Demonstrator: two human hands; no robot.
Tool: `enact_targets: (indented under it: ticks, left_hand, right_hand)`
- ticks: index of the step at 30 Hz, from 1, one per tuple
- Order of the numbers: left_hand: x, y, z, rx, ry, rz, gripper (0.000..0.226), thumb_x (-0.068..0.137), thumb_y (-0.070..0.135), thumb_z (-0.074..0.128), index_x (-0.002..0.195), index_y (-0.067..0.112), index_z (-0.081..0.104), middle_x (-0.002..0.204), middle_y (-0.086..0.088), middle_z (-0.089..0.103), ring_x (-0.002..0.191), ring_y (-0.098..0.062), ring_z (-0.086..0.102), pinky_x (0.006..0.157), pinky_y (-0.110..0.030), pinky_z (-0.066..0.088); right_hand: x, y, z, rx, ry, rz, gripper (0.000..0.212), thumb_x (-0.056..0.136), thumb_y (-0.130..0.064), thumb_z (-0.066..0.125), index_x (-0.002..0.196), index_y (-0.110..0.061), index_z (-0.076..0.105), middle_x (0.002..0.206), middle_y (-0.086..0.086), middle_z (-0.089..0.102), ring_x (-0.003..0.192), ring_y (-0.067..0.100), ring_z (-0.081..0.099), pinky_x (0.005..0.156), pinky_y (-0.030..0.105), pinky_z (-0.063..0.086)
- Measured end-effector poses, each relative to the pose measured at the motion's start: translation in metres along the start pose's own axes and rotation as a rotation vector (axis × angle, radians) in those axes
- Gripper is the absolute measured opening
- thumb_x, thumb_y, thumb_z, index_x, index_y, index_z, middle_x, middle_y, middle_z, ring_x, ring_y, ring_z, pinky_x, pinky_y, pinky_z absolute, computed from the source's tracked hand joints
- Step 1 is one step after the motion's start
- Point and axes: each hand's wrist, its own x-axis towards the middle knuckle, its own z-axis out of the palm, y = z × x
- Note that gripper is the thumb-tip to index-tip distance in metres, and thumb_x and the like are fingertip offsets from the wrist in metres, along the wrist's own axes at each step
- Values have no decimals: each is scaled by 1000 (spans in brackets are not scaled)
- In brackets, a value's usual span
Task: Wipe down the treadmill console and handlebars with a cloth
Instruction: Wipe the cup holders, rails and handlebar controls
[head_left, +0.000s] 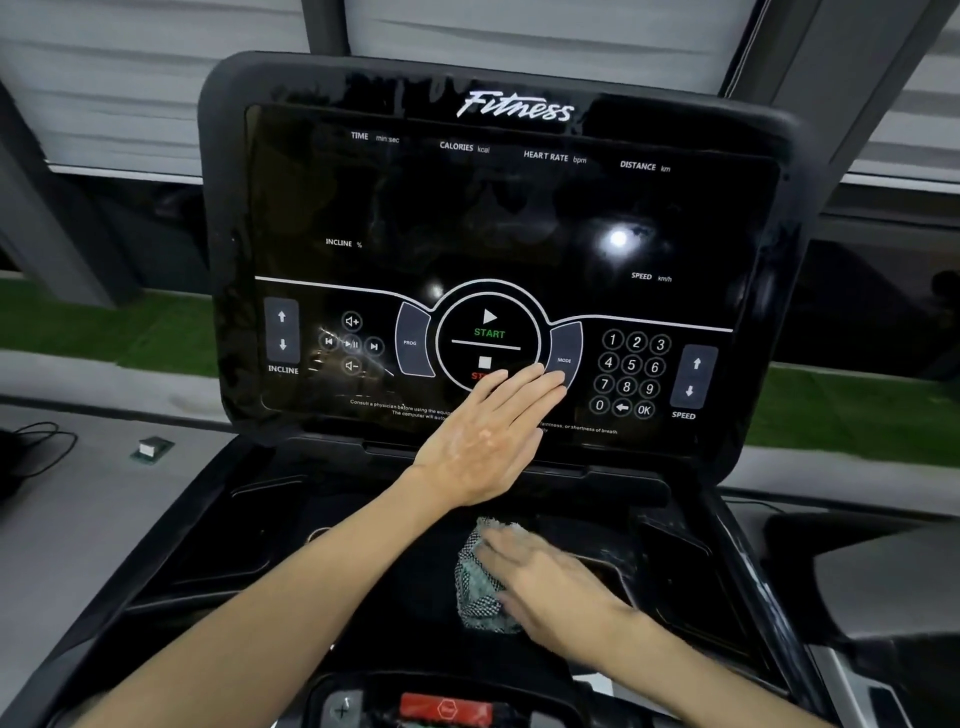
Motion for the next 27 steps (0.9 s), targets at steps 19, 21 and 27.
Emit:
enact_targets:
  ticks: [19, 21, 27]
  left_hand:
    - [1, 3, 2, -9, 2, -5, 49, 100, 23, 39, 145, 5, 41, 154, -9, 38, 145, -24, 31, 118, -41, 24]
    - [1, 3, 1, -4, -3, -7, 49, 99, 23, 41, 145, 5, 41, 154, -9, 37, 145, -24, 30, 118, -40, 24]
    - [0, 1, 1, 8, -23, -3, 49, 100, 23, 39, 146, 5, 40, 155, -9, 36, 145, -24, 30, 118, -40, 23]
  right_hand:
    - [73, -11, 19, 248, -224, -171, 47, 99, -28, 50, 137, 1, 45, 146, 20, 39, 138, 32, 27, 116, 43, 22]
    - [66, -9, 22, 287, -221, -257, 47, 98, -29, 53, 139, -7, 46, 151, 13, 36, 141, 28, 25, 113, 40, 25]
    - [43, 15, 21, 329, -280, -378, 40, 100, -22, 50, 138, -8, 50, 155, 9, 31, 147, 22, 15, 120, 34, 11]
